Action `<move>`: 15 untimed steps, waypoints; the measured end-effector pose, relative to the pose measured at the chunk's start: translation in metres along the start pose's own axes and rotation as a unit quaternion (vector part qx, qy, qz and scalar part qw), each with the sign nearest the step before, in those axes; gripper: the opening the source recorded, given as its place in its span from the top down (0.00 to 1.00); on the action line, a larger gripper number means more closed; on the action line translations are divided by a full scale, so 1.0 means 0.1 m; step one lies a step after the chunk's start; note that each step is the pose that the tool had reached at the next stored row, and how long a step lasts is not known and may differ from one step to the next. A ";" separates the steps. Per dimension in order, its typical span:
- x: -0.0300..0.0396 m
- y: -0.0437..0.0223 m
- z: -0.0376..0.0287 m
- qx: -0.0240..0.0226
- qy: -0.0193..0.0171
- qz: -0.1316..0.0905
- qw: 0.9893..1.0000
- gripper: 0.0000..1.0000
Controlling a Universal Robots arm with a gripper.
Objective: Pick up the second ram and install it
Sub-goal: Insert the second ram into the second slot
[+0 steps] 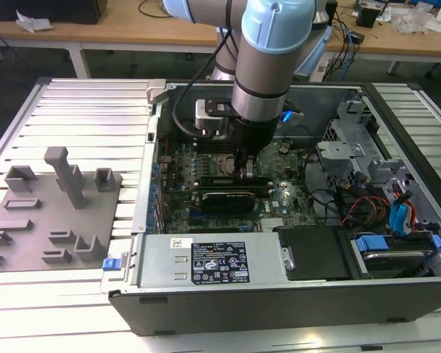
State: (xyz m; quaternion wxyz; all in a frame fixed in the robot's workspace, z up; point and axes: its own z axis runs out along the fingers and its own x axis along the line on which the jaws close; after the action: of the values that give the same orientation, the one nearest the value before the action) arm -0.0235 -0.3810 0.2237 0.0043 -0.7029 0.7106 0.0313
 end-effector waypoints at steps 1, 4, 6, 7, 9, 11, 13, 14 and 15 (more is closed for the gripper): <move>0.000 0.000 0.003 0.000 0.000 0.000 1.000 0.86; 0.000 0.000 0.008 0.000 0.000 0.000 1.000 0.86; 0.000 -0.001 0.009 0.000 0.000 0.000 1.000 0.86; -0.001 -0.003 0.012 0.000 -0.001 0.000 1.000 0.79; -0.008 0.003 -0.097 0.000 0.000 0.000 1.000 0.79; -0.038 0.012 -0.294 0.000 0.002 0.000 1.000 0.79; -0.082 0.020 -0.525 0.000 0.008 0.000 1.000 0.87; -0.096 0.023 -0.606 0.000 0.011 0.000 1.000 0.89; -0.097 0.024 -0.626 0.000 0.011 0.000 1.000 0.89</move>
State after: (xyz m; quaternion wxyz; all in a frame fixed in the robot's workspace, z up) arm -0.0234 -0.3744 0.2868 -0.0036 -0.7030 0.7108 0.0231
